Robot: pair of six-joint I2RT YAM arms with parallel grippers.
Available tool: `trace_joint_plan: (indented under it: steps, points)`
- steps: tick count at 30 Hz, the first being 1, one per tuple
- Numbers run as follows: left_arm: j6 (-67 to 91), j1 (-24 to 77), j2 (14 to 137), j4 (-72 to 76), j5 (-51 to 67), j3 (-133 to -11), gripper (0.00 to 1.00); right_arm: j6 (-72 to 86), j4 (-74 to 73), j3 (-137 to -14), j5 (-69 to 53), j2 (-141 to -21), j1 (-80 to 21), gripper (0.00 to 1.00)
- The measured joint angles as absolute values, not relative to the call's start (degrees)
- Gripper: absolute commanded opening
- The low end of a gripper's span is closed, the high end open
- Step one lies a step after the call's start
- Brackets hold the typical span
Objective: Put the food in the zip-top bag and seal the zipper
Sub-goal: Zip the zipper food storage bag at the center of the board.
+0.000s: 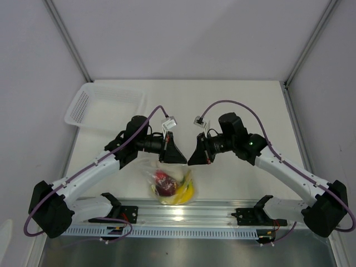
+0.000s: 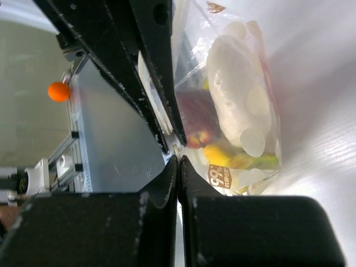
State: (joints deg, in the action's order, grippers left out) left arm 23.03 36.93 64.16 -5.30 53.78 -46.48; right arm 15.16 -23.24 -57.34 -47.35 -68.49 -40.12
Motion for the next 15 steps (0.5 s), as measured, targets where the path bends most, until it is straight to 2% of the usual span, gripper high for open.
trace_joint_plan:
  steps: [15]
  points:
    - [23.0, 36.7, 64.4, -5.3, 51.6, -46.5, 0.01, 26.4, -18.3, -50.4, -29.5, -59.0, -42.6, 0.00]
